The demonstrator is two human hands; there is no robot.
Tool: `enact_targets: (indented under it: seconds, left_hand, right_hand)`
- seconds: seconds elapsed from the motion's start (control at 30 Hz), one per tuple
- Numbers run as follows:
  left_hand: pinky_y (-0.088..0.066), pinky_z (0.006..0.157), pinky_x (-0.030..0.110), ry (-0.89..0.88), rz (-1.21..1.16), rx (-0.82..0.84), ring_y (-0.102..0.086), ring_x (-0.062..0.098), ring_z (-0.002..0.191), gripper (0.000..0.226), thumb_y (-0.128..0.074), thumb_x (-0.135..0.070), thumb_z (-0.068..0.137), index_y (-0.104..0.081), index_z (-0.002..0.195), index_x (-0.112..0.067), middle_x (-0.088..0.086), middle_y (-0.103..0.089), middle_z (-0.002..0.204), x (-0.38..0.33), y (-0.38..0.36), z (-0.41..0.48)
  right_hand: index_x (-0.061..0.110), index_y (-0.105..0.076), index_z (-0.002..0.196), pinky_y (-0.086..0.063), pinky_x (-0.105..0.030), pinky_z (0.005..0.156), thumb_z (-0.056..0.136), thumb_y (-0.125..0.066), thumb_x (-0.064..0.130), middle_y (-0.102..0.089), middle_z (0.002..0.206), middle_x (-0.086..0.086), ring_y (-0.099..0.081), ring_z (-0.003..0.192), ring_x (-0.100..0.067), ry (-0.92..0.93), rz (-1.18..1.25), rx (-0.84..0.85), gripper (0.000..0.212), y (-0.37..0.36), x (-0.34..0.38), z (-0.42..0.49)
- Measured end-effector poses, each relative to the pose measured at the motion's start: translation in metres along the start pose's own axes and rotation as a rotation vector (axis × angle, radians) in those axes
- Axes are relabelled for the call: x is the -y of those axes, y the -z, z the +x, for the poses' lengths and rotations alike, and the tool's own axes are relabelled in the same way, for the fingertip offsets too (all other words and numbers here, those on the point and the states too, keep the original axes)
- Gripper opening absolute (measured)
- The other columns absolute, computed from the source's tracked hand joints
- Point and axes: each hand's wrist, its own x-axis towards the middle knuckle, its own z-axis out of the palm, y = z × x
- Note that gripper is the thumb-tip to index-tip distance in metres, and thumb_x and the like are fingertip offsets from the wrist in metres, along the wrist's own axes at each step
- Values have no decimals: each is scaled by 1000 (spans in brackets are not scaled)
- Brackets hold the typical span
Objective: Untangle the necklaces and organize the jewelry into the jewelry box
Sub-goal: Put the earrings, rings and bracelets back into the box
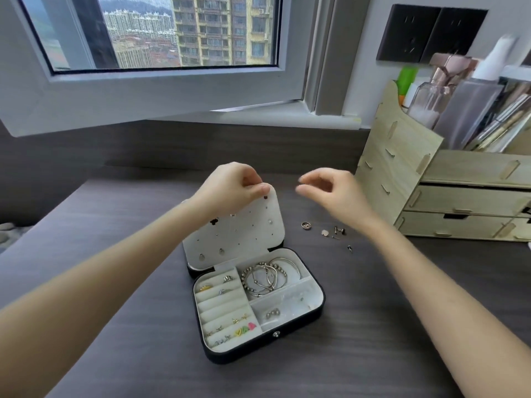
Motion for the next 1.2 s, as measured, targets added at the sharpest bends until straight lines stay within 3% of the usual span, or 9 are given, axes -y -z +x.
enact_targets:
  seconds: [0.1, 0.2, 0.37, 0.47, 0.57, 0.8, 0.93, 1.07, 1.2]
  left_hand:
    - [-47, 56, 22, 19, -15, -66, -57, 5, 68, 19, -66, -39, 84, -68, 82, -20, -12, -61, 77, 2, -7, 2]
    - [-46, 64, 26, 42, -4, -124, -59, 11, 75, 21, -68, -36, 82, -70, 84, -15, -10, -61, 76, 3, -14, 5]
    - [-37, 63, 25, 64, -6, -154, -57, 13, 79, 16, -68, -34, 81, -67, 79, -18, -13, -58, 72, 6, -20, 7]
    - [-39, 59, 24, 72, 1, -160, -56, 12, 79, 17, -67, -35, 81, -67, 80, -19, -12, -59, 75, 7, -21, 8]
    - [-39, 58, 23, 80, 3, -152, -56, 11, 79, 18, -67, -36, 82, -67, 80, -19, -10, -61, 79, 8, -21, 10]
    - [-38, 66, 25, 104, 27, -142, -57, 13, 84, 18, -64, -36, 85, -67, 81, -19, -7, -63, 85, 13, -25, 15]
    - [-36, 65, 25, 124, 36, -159, -57, 14, 85, 20, -62, -36, 87, -68, 83, -18, -6, -64, 86, 13, -28, 16]
    - [-40, 61, 26, 107, 14, -150, -55, 14, 81, 19, -59, -36, 89, -66, 87, -19, -7, -61, 83, 11, -24, 14]
    - [-43, 51, 19, -22, -188, -134, -55, 10, 78, 13, -55, -26, 93, -66, 99, -22, -9, -55, 86, 10, -13, 4]
  right_hand:
    - [11, -73, 87, -40, -21, 75, 88, -63, 12, -71, 90, -2, -59, 81, -9, -127, -307, 35, 10, 32, -24, -8]
    - [6, -72, 99, -41, -23, 81, 91, -58, 12, -71, 104, -6, -61, 97, -17, -247, -503, 142, 17, 39, -41, -23]
    - [14, -68, 111, -38, -25, 83, 89, -63, 22, -63, 92, -1, -57, 100, -21, -201, -583, 142, 24, 24, -54, -33]
    - [19, -65, 117, -36, -29, 89, 90, -61, 25, -62, 99, -3, -53, 106, -25, -175, -691, 172, 28, 17, -64, -30]
    - [15, -69, 109, -36, -28, 88, 89, -61, 22, -66, 102, -5, -55, 105, -25, -175, -704, 167, 22, 15, -67, -27]
    - [15, -67, 85, -40, -27, 70, 79, -72, 16, -58, 73, 7, -54, 80, -15, -205, -559, 108, 8, 15, -67, -25]
    - [16, -66, 75, -40, -24, 63, 76, -75, 15, -60, 68, 7, -57, 72, -14, -229, -468, 59, 9, 16, -60, -26]
    - [16, -69, 72, -38, -15, 58, 76, -76, 19, -62, 64, 11, -53, 59, 1, -157, -143, -125, 8, 11, -28, -25]
    - [12, -72, 76, -42, -13, 57, 81, -72, 19, -67, 69, 5, -55, 61, 1, -143, 200, -130, 9, -8, 17, -20]
